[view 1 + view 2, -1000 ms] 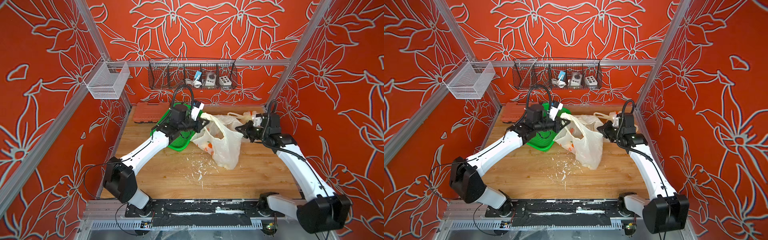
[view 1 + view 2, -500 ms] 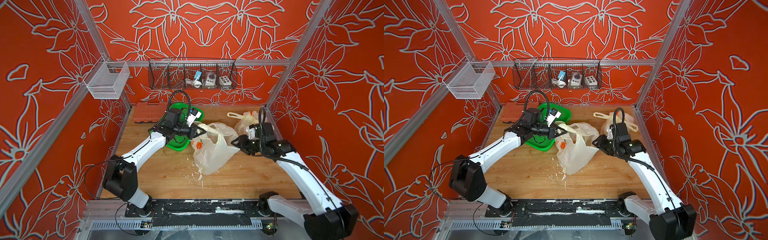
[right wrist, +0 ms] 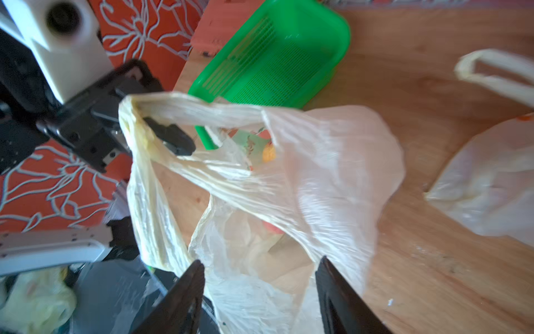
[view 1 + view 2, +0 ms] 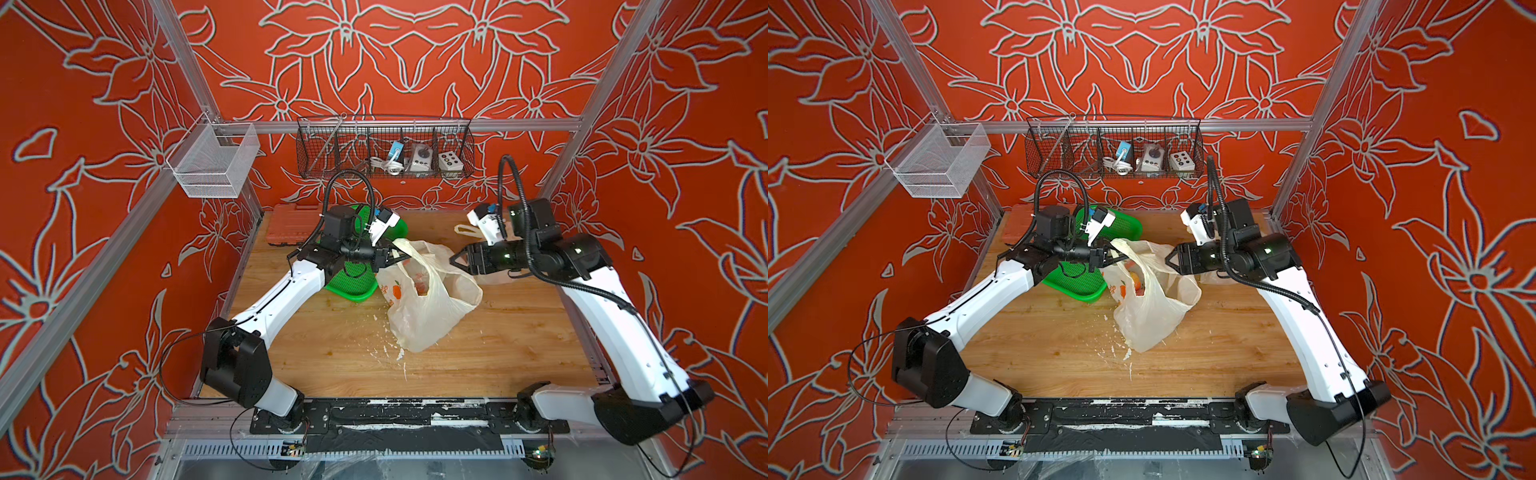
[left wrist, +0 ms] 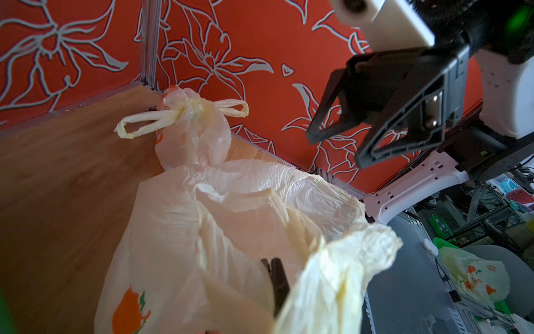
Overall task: Place the peach into a plastic bag & tie a knot
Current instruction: Adjust the plastic bag at the center of the board.
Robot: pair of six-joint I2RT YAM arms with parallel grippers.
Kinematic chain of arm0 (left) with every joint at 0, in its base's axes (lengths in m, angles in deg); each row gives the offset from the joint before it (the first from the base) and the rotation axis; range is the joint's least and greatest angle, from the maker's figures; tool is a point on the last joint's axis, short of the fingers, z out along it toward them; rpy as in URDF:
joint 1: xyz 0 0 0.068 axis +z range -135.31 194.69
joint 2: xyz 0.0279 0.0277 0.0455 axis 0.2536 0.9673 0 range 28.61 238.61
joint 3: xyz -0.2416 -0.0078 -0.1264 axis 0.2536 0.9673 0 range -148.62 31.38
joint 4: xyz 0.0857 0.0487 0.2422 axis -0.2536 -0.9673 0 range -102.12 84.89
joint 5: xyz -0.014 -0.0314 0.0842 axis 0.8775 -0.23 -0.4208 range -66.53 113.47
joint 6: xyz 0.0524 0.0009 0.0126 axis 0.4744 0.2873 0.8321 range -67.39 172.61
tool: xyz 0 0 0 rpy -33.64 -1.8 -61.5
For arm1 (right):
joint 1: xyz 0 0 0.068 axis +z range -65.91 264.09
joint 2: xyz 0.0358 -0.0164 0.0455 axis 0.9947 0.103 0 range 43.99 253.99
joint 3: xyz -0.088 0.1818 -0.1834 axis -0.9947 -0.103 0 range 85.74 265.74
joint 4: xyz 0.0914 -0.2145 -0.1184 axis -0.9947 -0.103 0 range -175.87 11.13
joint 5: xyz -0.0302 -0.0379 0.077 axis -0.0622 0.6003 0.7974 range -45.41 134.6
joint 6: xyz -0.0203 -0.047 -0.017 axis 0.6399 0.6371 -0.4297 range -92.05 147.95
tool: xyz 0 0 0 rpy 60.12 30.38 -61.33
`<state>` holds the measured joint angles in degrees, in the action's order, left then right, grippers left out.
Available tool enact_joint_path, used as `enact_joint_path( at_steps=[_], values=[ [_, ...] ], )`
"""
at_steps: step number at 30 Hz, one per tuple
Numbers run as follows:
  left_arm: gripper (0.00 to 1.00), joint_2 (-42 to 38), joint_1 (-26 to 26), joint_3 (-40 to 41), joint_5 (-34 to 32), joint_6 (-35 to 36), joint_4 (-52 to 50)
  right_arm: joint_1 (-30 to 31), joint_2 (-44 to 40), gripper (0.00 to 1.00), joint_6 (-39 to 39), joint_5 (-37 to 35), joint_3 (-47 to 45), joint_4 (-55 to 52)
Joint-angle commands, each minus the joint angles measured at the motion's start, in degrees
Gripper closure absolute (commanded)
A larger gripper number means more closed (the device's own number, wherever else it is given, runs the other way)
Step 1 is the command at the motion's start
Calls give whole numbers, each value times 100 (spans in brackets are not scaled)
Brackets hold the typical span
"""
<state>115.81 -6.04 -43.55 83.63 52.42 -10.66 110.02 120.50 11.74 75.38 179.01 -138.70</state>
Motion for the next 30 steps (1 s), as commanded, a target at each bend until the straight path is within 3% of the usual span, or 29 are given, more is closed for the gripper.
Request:
enact_joint_path(
  at_steps=[1, 4, 11, 15, 17, 19, 20, 23, 26, 30],
  values=[
    [94, 287, -10, -416, 326, 220, -254, 338, 227, 36, -19, 920, 318, 134],
    [93, 498, -32, -727, 425, 265, -458, 559, 457, 39, -205, 1175, 400, 377],
    [93, 1059, -197, -1619, 610, 368, -1032, 595, 883, 54, -671, 1697, 617, 934],
    [88, 1350, -350, -2101, 622, 616, -1547, 509, 970, 51, -1143, 1675, 634, 1279],
    [80, 1353, -361, -2131, 669, 488, -1407, 470, 909, 66, -1441, 1463, 397, 1628],
    [63, 1298, -316, -2174, 531, 391, -1446, 435, 749, 85, -1833, 1403, -24, 2304],
    [56, 1255, -244, -2181, 434, 340, -1508, 425, 635, 89, -2064, 1409, -232, 2689],
    [35, 924, 182, -1691, 320, -421, -907, 403, 319, 97, -2680, 1348, -741, 3722],
    [25, 425, 522, -720, 380, -1235, 466, 399, 152, 100, -2922, 1162, -1038, 4170],
    [11, -103, 497, 188, 333, -1755, 1526, 404, 45, 100, -3222, 1020, -1430, 4639]
  ],
)
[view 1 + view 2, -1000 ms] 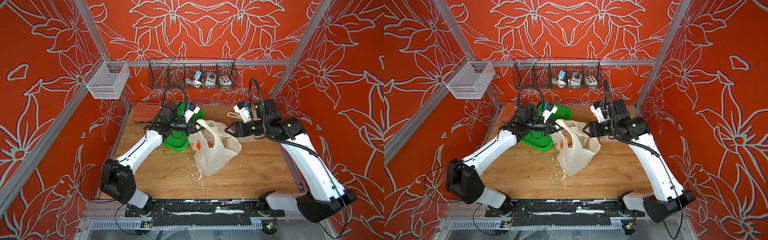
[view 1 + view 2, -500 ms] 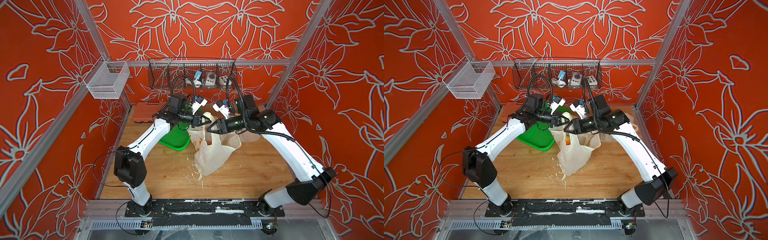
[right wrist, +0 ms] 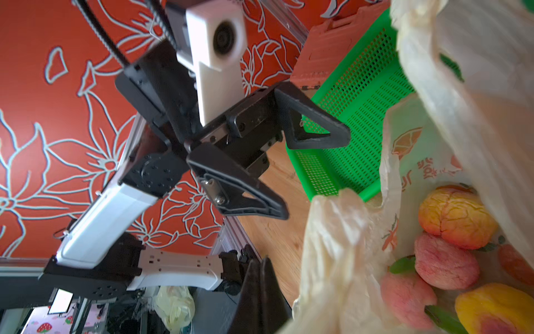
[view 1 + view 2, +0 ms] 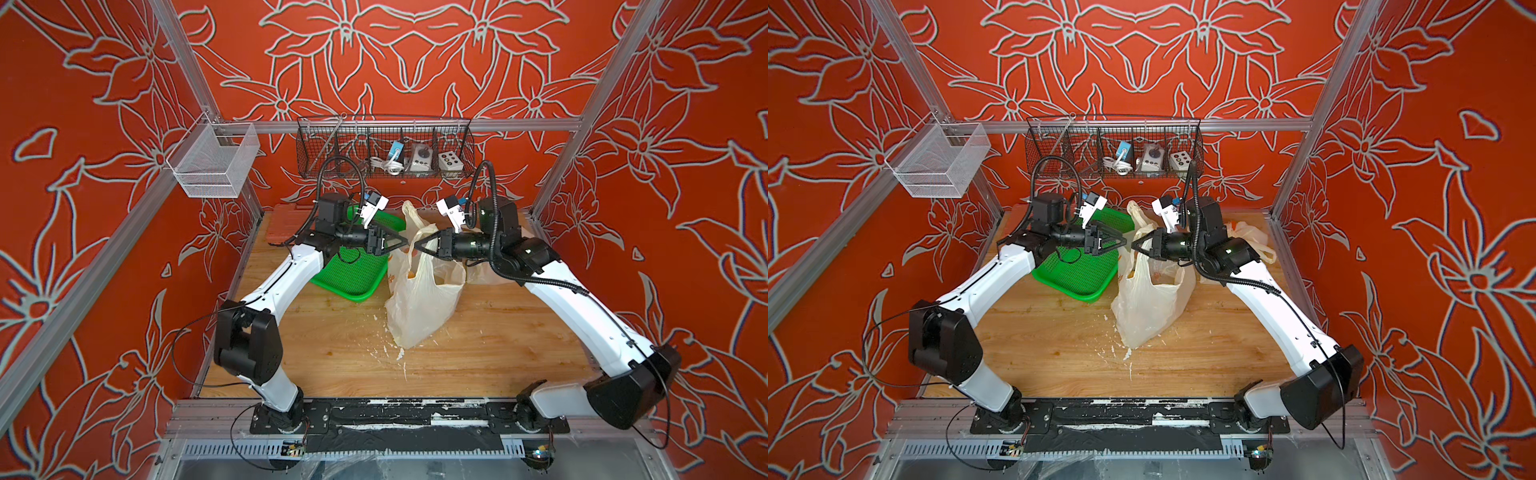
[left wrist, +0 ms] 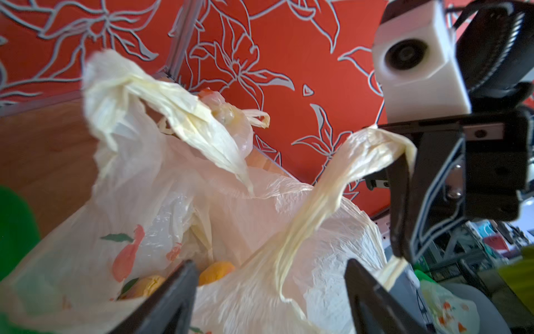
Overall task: Place the peach into a plastic bag & tie a knot
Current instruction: Adjust the plastic bag at the center of the board.
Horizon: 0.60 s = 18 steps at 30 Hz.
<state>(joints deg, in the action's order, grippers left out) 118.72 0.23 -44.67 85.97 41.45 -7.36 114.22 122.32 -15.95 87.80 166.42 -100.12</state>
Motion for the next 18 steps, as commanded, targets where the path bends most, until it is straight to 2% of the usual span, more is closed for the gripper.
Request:
enact_joint_path(
  at_steps=[1, 3, 5, 8, 10, 13, 18],
  values=[
    [7, -477, -172, 494, 52, -731, 1356, -16, -163, 100, -527, -262, -232, 902],
    [1, -636, -331, 810, -240, -614, 1430, -7, -198, 100, -581, -368, -264, 1007],
    [1, -846, -639, 1004, -717, -385, 1298, 35, -229, 100, -458, -645, -194, 862],
    [1, -1174, -1472, 1069, -2127, 319, 864, 109, -253, 100, -356, -955, -165, 716],
    [1, -1293, -1930, 1222, -3243, 608, 952, 156, -265, 100, -436, -1034, -214, 765],
    [1, -1218, -2008, 1450, -4317, 178, 1430, 249, -320, 100, -571, -1110, -322, 906],
    [1, -1080, -2009, 1558, -5151, 279, 1780, 478, -580, 100, -760, -1214, -439, 1091]
  ],
)
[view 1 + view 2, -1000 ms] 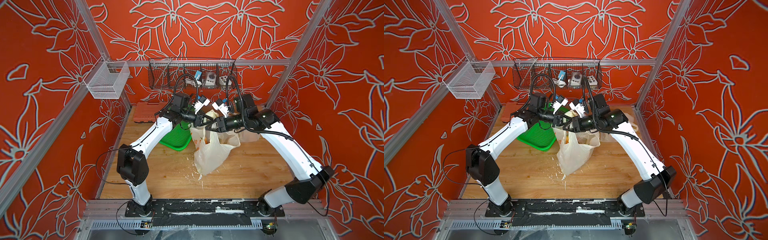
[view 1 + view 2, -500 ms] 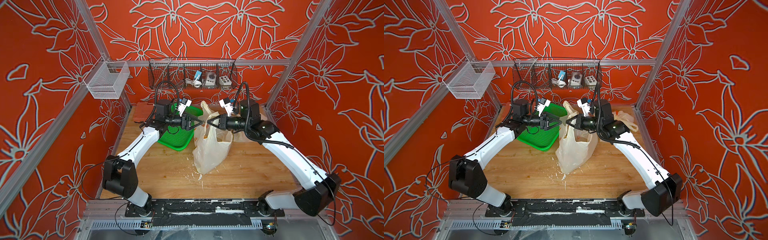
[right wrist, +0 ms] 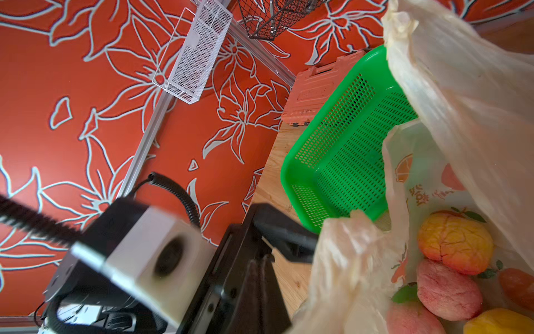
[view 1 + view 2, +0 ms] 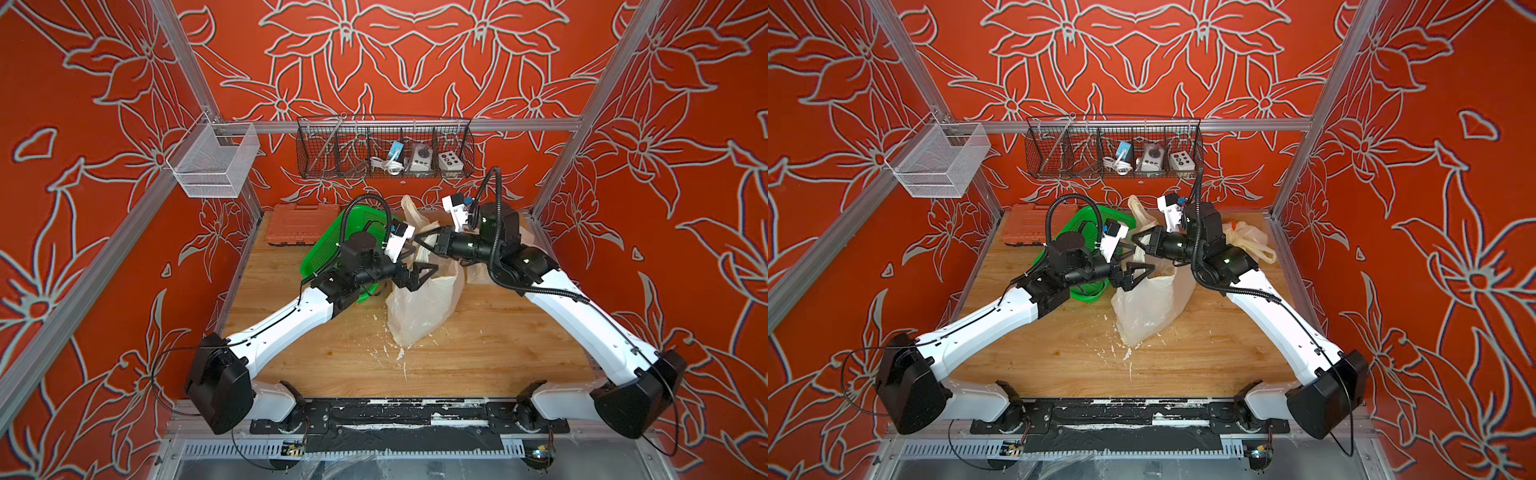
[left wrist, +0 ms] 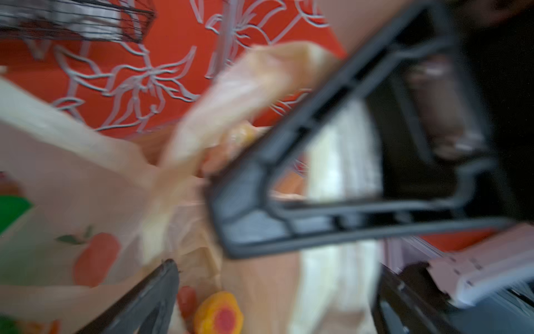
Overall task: Place the peach into a plastic bag & tie a knot
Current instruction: Adjust the plastic bag at the center of the board.
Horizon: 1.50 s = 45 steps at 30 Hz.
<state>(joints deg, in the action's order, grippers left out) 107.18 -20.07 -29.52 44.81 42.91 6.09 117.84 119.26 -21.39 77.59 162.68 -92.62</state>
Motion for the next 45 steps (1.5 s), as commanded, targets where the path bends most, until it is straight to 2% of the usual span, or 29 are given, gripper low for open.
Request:
enact_joint_path(
  at_steps=[1, 4, 8, 14, 20, 23, 26, 32, 35, 38, 45],
  values=[
    [1, 105, 30, 70, -1112, 156, 468, 178, -352, 100, -244, -200, -100, 391],
    [1, 169, 84, 202, -804, 275, 614, 358, -565, 100, -276, -232, -168, 436],
    [1, 188, 260, 666, -89, 101, 1537, 557, -674, 100, -406, -147, -295, 532],
    [1, 212, 605, 871, 621, 16, 2388, 667, -783, 100, -583, -39, -581, 732],
    [1, 399, 603, 721, 1908, 123, 2596, 676, -580, 100, -609, -62, -639, 884],
    [1, 157, 594, 841, 1790, 662, 1923, 654, -503, 100, -298, -266, -288, 577],
    [1, -145, 594, 1129, 1320, 1169, 1470, 650, -288, 100, 89, -134, 205, 231],
    [1, -354, 628, 966, 716, 801, 1465, 701, -64, 100, 134, 463, 384, 336],
    [1, -347, 646, 900, 814, 473, 1729, 780, -118, 100, 238, 456, 338, 242],
    [1, -368, 650, 934, 1310, 214, 2169, 816, -155, 100, 134, 445, 151, 357],
    [1, -336, 596, 925, 2081, 242, 2446, 827, -109, 100, -21, 434, 55, 541]
  ],
)
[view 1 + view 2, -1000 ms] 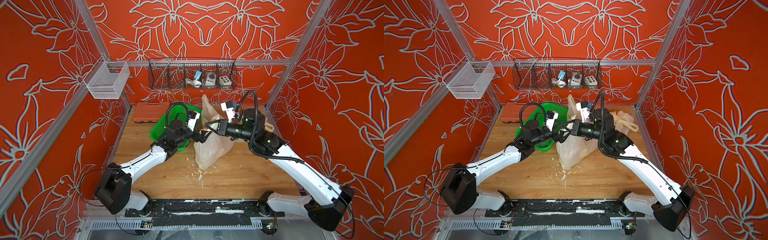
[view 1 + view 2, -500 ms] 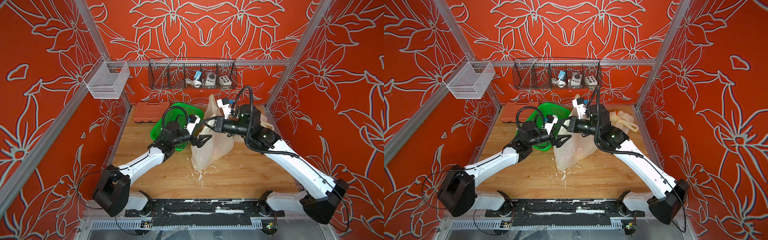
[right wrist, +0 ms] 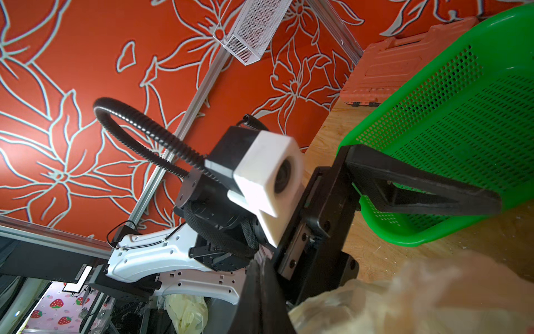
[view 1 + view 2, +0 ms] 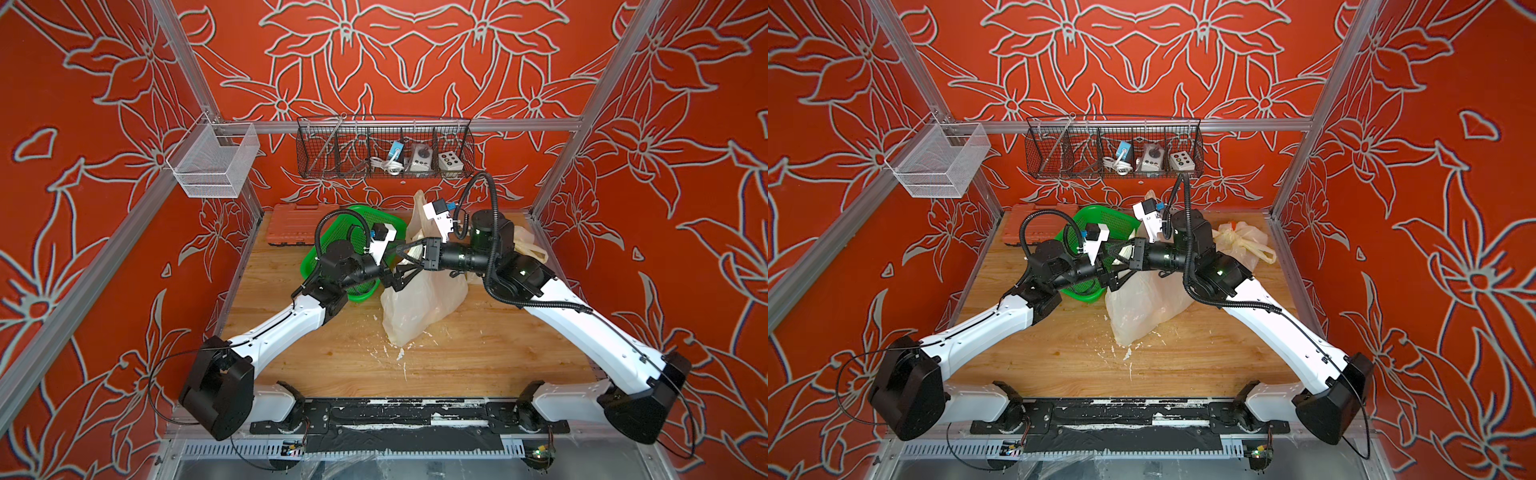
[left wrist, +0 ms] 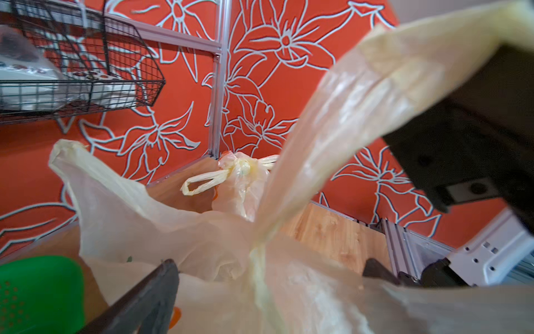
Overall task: Place the peach into a plastic bag & tie a knot
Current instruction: Adjust the plastic bag at the center of the board.
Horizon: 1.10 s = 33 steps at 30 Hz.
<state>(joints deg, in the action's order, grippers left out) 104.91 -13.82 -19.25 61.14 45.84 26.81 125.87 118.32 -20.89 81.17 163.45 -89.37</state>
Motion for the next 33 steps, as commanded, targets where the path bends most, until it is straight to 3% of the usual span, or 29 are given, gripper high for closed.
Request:
enact_joint_path(
  at_steps=[1, 6, 11, 16, 21, 26, 28, 30, 33],
  values=[
    [1, -114, -32, -126, 403, -20, 353, 32, 1, 100, -88, 122, -7, 251],
    [1, 235, 7, -271, 46, 48, 298, 96, -29, 100, -206, 268, -48, 504],
    [21, 592, 96, -284, -15, -293, 859, 278, 11, 100, -180, 334, -73, 552],
    [61, 604, 100, -156, 144, -229, 1032, 239, 13, 100, -131, 203, -98, 532],
    [100, 458, 144, 146, 505, 202, 989, -299, -84, 77, 316, 196, 366, -323],
    [100, 323, 179, 217, 1172, 826, 490, -1449, -146, 52, 726, 132, 845, -1479],
    [100, 298, 179, 178, 1458, 1015, 262, -1654, 274, 41, 1595, -587, 1538, -2982],
    [100, 258, 179, 140, 1585, 1118, 79, -1664, 824, 33, 2283, -1747, 2078, -4181],
    [100, 217, 179, 70, 1752, 1198, -184, -1673, 1341, 22, 2603, -2909, 2235, -4465]
  ],
)
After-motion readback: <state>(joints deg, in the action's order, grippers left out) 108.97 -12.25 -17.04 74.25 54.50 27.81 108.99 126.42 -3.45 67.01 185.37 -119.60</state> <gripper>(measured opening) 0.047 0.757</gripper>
